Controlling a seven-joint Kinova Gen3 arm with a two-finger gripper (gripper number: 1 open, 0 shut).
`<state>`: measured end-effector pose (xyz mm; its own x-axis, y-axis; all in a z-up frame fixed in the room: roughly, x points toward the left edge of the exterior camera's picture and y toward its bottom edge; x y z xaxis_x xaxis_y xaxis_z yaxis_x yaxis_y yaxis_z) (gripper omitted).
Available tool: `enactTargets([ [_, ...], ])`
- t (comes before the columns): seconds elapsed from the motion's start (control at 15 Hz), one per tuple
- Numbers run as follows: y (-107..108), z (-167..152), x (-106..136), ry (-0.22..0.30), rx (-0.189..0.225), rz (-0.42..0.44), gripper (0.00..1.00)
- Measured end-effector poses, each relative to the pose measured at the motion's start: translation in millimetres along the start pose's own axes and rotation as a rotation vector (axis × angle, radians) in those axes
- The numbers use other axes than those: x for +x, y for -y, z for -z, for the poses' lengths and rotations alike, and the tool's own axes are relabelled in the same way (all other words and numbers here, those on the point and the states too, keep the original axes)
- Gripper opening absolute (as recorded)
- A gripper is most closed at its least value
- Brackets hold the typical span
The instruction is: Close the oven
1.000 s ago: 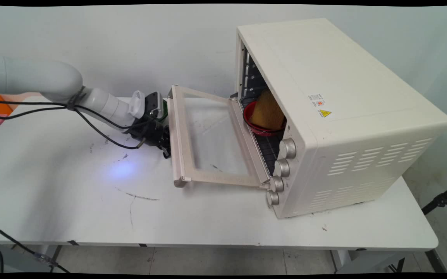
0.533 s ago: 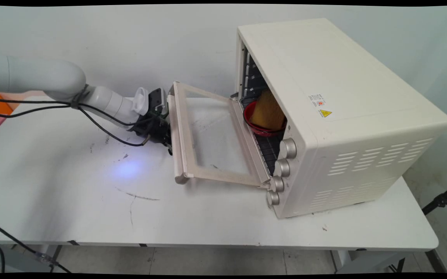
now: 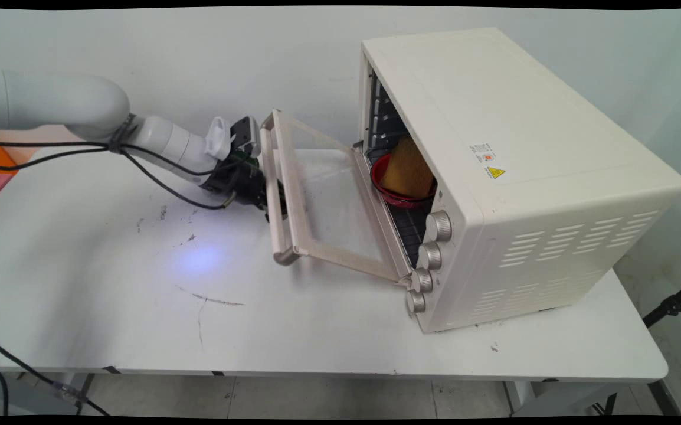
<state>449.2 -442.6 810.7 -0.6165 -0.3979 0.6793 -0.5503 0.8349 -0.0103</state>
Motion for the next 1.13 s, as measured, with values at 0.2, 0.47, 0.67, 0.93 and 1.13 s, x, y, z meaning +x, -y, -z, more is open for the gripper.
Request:
enactTargets([
  [0.2,-0.7,4.3,18.4,-0.031,-0.002,-0.002,0.0],
  [0.47,-2.2,11.4,45.5,-0.078,-0.007,-0.005,0.0],
  [0.67,-3.5,16.8,66.0,-0.113,-0.011,-0.006,0.0],
  [0.93,-4.7,23.6,88.3,-0.151,-0.015,-0.01,0.0],
  [1.13,-4.7,30.5,105.9,-0.182,-0.017,-0.016,0.0],
])
